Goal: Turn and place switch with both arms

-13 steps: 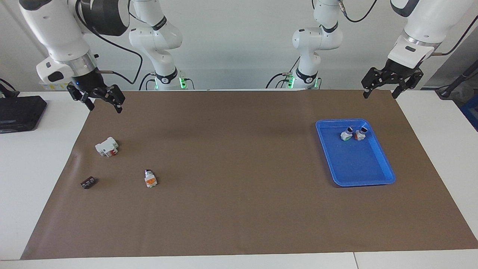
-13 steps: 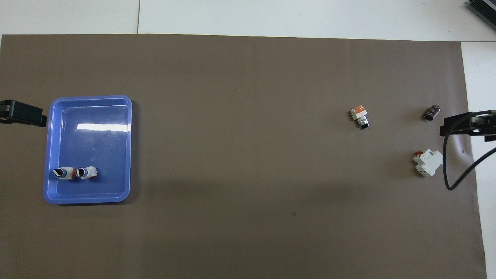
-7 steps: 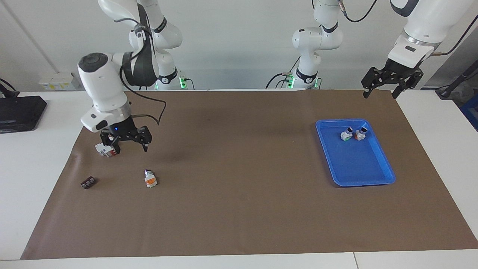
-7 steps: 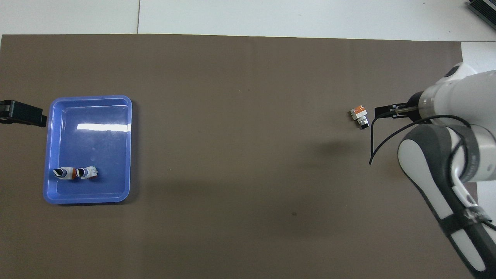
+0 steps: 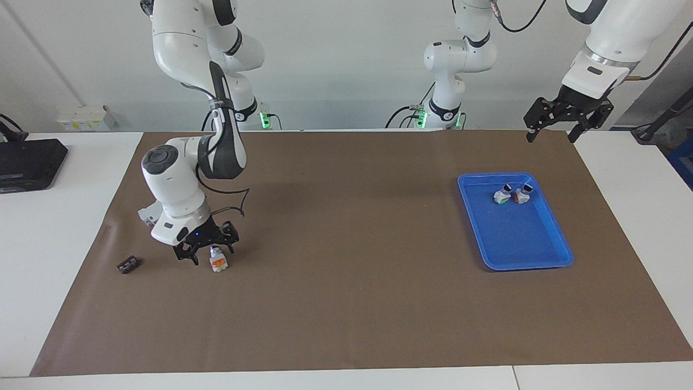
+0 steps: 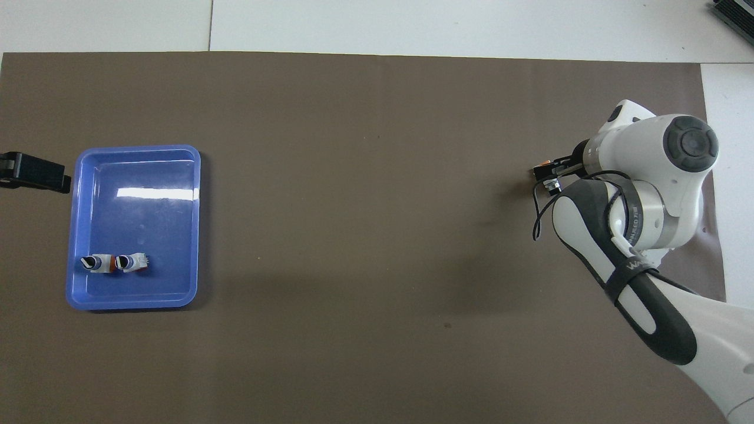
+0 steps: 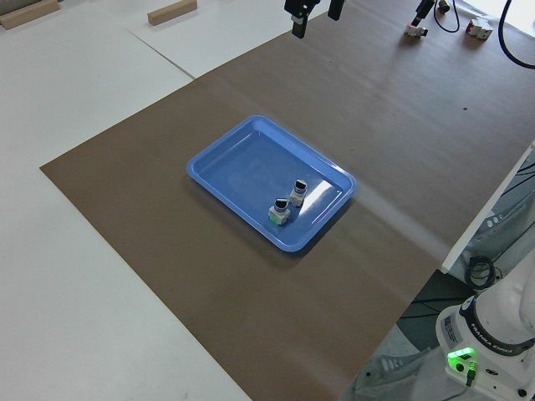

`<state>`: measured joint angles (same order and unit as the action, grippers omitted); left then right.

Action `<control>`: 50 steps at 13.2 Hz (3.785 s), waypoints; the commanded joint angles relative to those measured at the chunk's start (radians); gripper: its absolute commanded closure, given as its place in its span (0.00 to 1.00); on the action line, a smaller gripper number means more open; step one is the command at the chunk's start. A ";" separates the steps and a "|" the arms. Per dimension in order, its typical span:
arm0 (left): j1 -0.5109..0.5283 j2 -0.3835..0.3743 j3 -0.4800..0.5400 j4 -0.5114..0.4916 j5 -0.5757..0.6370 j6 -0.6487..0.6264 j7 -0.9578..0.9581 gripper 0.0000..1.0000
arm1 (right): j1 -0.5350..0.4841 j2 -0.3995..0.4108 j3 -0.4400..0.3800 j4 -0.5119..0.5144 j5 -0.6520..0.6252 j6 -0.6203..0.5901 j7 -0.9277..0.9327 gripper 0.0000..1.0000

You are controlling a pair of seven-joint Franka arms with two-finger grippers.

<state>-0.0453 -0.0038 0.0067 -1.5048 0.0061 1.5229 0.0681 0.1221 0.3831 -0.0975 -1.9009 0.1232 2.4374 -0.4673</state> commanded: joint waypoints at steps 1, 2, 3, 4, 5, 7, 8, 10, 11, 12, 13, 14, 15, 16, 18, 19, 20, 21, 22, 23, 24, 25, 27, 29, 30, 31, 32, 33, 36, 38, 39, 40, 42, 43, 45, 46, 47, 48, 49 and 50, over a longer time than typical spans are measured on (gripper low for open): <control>-0.002 -0.033 0.004 -0.044 -0.009 0.026 0.013 0.00 | -0.021 0.055 0.012 0.037 0.030 0.015 -0.119 0.00; -0.001 -0.033 0.004 -0.044 -0.009 0.026 0.012 0.00 | -0.016 0.074 0.012 0.045 0.030 0.040 -0.114 0.00; -0.001 -0.033 0.004 -0.044 -0.009 0.026 0.012 0.00 | -0.009 0.079 0.012 0.045 0.033 0.051 -0.110 0.00; -0.002 -0.033 0.004 -0.044 -0.009 0.029 0.012 0.00 | -0.010 0.079 0.012 0.045 0.036 0.046 -0.110 0.00; -0.004 -0.033 0.004 -0.044 -0.009 0.028 0.012 0.00 | -0.012 0.079 0.012 0.042 0.038 0.043 -0.110 0.00; -0.005 -0.033 0.004 -0.048 -0.009 0.028 0.010 0.00 | -0.013 0.079 0.010 0.040 0.038 0.042 -0.106 0.04; -0.007 -0.035 0.004 -0.049 -0.009 0.028 0.010 0.00 | -0.013 0.079 0.010 0.040 0.038 0.040 -0.105 0.06; -0.008 -0.035 0.004 -0.049 -0.009 0.028 0.010 0.00 | -0.012 0.079 0.010 0.037 0.038 0.039 -0.091 0.22; -0.008 -0.035 0.004 -0.049 -0.009 0.028 0.010 0.00 | -0.013 0.079 0.010 0.034 0.038 0.028 -0.090 0.25; -0.008 -0.035 0.004 -0.049 -0.009 0.028 0.010 0.00 | -0.016 0.079 0.010 0.034 0.038 0.016 -0.090 0.27; -0.008 -0.035 0.004 -0.049 -0.009 0.028 0.010 0.00 | -0.016 0.079 0.010 0.034 0.036 0.017 -0.090 0.48; -0.008 -0.035 0.004 -0.049 -0.009 0.028 0.012 0.00 | -0.016 0.079 0.010 0.037 0.036 0.014 -0.085 0.99; -0.008 -0.035 0.004 -0.049 -0.009 0.026 0.012 0.00 | -0.013 0.079 0.010 0.039 0.038 0.015 -0.042 1.00; -0.008 -0.035 0.004 -0.048 -0.009 0.023 0.012 0.00 | -0.009 0.076 0.010 0.046 0.035 0.006 0.026 1.00; -0.008 -0.035 0.004 -0.049 -0.009 0.025 0.012 0.00 | -0.001 0.076 0.010 0.107 0.035 -0.084 0.137 1.00; -0.007 -0.035 0.004 -0.048 -0.009 0.025 0.010 0.00 | 0.001 0.071 0.012 0.146 0.033 -0.145 0.233 1.00; -0.007 -0.035 0.004 -0.046 -0.009 0.023 0.010 0.00 | 0.008 0.066 0.013 0.184 0.033 -0.194 0.319 1.00; -0.008 -0.035 0.004 -0.048 -0.009 0.025 0.010 0.00 | 0.036 0.065 0.015 0.222 0.038 -0.252 0.429 1.00; -0.010 -0.035 0.004 -0.048 -0.009 0.025 0.009 0.00 | 0.053 0.051 0.024 0.259 0.039 -0.311 0.563 1.00; -0.010 -0.035 0.004 -0.046 -0.009 0.022 0.007 0.00 | 0.060 0.031 0.054 0.293 0.039 -0.358 0.722 1.00; -0.014 -0.036 0.004 -0.049 -0.009 0.019 0.001 0.00 | 0.060 0.014 0.099 0.324 0.039 -0.394 0.860 1.00; -0.016 -0.039 0.004 -0.051 -0.009 0.023 0.001 0.00 | 0.050 0.002 0.140 0.357 0.052 -0.432 0.962 1.00; -0.011 -0.041 0.004 -0.058 -0.009 0.028 -0.002 0.00 | 0.044 0.000 0.174 0.443 0.239 -0.501 1.138 1.00; -0.004 -0.067 0.004 -0.110 -0.011 0.043 -0.001 0.00 | 0.062 -0.004 0.185 0.489 0.320 -0.511 1.360 1.00; -0.002 -0.079 0.006 -0.138 -0.011 0.062 -0.001 0.00 | 0.080 -0.007 0.215 0.512 0.320 -0.505 1.494 1.00; 0.004 -0.093 0.007 -0.162 -0.012 0.074 -0.001 0.00 | 0.086 -0.007 0.254 0.532 0.320 -0.492 1.603 1.00; 0.005 -0.096 0.013 -0.176 -0.023 0.082 -0.001 0.00 | 0.086 -0.007 0.290 0.551 0.319 -0.491 1.689 1.00; 0.005 -0.102 0.016 -0.192 -0.053 0.091 -0.004 0.00 | 0.086 -0.010 0.329 0.563 0.323 -0.489 1.757 1.00; 0.007 -0.116 0.018 -0.221 -0.178 0.099 -0.066 0.00 | 0.088 -0.038 0.392 0.579 0.381 -0.437 1.985 1.00; 0.019 -0.124 0.019 -0.233 -0.266 0.099 -0.114 0.02 | 0.097 -0.043 0.436 0.579 0.398 -0.390 2.100 1.00; 0.028 -0.124 0.019 -0.233 -0.320 0.097 -0.154 0.08 | 0.109 -0.043 0.452 0.579 0.395 -0.347 2.154 1.00; 0.035 -0.124 0.019 -0.233 -0.375 0.097 -0.192 0.10 | 0.132 -0.043 0.455 0.577 0.391 -0.298 2.182 1.00; 0.041 -0.124 0.019 -0.232 -0.457 0.097 -0.238 0.12 | 0.194 -0.046 0.452 0.573 0.380 -0.255 2.205 1.00; 0.057 -0.124 0.019 -0.232 -0.513 0.092 -0.260 0.15 | 0.195 -0.046 0.452 0.574 0.380 -0.255 2.228 1.00; 0.091 -0.124 0.018 -0.230 -0.634 0.083 -0.313 0.22 | 0.200 -0.046 0.453 0.573 0.378 -0.253 2.262 1.00; 0.097 -0.124 0.016 -0.229 -0.671 0.080 -0.355 0.26 | 0.205 -0.046 0.455 0.574 0.372 -0.253 2.283 1.00; 0.099 -0.122 0.018 -0.227 -0.699 0.073 -0.388 0.29 | 0.215 -0.046 0.453 0.576 0.365 -0.256 2.302 1.00; 0.101 -0.122 0.021 -0.224 -0.736 0.059 -0.405 0.34 | 0.217 -0.046 0.455 0.574 0.351 -0.259 2.303 1.00; 0.120 -0.121 0.018 -0.224 -0.767 0.059 -0.410 0.36 | 0.215 -0.046 0.455 0.574 0.345 -0.259 2.303 1.00; 0.125 -0.117 0.013 -0.221 -0.779 0.059 -0.421 0.38 | 0.215 -0.046 0.455 0.574 0.345 -0.261 2.303 1.00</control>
<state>0.0532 -0.0974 0.0290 -1.6990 -0.7281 1.5910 -0.3228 0.3384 0.3423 0.3537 -1.3231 0.4873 2.1762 1.8111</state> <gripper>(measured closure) 0.335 0.590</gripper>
